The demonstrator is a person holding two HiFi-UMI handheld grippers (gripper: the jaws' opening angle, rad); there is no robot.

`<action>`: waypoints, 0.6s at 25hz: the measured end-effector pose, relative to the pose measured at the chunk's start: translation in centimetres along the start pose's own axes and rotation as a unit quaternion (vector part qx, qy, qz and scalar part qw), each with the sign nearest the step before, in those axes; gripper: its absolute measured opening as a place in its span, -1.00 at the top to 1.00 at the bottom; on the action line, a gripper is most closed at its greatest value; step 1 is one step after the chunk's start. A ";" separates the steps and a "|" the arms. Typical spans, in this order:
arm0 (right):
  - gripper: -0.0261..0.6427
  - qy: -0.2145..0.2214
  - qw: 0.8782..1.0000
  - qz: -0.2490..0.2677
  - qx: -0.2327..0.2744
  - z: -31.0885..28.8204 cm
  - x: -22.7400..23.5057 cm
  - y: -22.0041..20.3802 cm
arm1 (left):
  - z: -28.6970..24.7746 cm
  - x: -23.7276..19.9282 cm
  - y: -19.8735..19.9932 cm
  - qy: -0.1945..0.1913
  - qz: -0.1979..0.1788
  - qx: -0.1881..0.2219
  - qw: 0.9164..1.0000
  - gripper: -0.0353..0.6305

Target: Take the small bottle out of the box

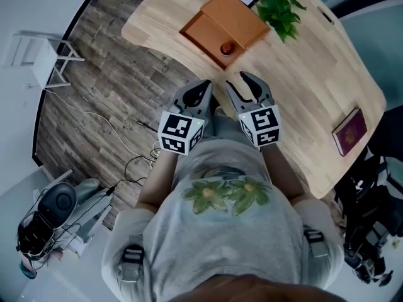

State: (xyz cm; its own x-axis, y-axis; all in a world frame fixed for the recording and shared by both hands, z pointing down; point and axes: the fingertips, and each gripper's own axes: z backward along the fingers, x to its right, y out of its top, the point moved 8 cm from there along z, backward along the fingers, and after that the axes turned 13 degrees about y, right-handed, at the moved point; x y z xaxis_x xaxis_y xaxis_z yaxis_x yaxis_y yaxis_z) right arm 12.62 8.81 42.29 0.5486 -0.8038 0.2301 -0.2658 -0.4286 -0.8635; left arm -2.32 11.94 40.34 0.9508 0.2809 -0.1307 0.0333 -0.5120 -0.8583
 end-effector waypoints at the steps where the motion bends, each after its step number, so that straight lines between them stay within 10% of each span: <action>1: 0.44 -0.001 1.000 -0.001 -0.001 -0.2 0.1 0.0 | -0.1 -0.1 0.0 0.001 -0.001 -0.001 1.000 0.87; 15: 0.33 -0.018 0.999 -0.017 -0.033 -3.2 2.8 0.2 | -3.7 -3.2 2.2 -0.007 -0.012 -0.021 1.000 0.87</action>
State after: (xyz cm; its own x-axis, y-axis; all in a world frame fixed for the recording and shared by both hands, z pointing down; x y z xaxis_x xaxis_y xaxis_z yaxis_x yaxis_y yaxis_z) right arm 11.51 5.15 44.16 0.5867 -0.7729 0.2418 -0.2965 -0.4829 -0.8240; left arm -4.16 6.93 40.70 0.9454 0.3040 -0.1171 0.0691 -0.5382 -0.8400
